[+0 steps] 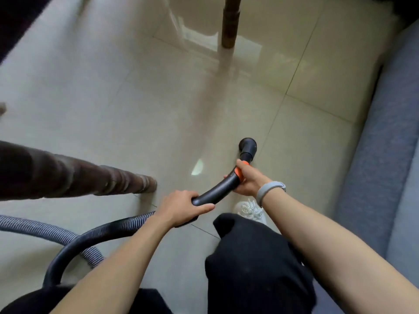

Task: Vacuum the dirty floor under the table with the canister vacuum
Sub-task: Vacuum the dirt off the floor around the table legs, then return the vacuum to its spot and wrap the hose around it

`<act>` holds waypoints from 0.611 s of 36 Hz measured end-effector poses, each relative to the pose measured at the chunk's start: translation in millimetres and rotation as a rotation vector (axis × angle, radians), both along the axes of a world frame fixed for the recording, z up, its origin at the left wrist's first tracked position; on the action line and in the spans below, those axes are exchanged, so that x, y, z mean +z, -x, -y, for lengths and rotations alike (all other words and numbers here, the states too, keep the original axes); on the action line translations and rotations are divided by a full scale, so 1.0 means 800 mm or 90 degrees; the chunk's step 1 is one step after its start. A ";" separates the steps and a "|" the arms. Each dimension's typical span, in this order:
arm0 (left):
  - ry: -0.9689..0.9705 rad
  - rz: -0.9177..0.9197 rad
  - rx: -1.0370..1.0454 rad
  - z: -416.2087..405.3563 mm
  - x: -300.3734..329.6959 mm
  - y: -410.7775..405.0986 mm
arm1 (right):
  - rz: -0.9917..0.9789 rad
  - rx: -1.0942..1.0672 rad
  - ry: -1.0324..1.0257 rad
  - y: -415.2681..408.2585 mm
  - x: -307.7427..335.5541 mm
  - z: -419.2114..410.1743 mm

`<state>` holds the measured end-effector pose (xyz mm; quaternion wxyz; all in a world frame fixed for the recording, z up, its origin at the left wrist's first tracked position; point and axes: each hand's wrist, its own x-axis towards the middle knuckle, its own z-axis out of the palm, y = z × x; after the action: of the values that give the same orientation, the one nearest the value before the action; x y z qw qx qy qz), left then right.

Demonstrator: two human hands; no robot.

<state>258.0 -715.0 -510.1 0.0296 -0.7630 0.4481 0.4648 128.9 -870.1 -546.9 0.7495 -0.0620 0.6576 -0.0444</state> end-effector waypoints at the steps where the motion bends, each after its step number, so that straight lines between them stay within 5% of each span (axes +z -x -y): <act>1: -0.003 0.001 0.009 -0.011 0.017 0.000 | 0.007 0.005 -0.005 0.000 0.017 -0.009; 9: 0.023 -0.044 0.127 -0.102 0.150 0.004 | 0.051 0.114 0.116 -0.019 0.161 -0.075; 22: 0.015 -0.141 0.099 -0.257 0.386 0.009 | -0.039 -0.051 0.180 0.018 0.420 -0.264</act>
<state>251.0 -509.1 -201.0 -0.0653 -0.7400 0.3933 0.5417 114.8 -659.3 -210.7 0.7105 -0.1418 0.6693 -0.1648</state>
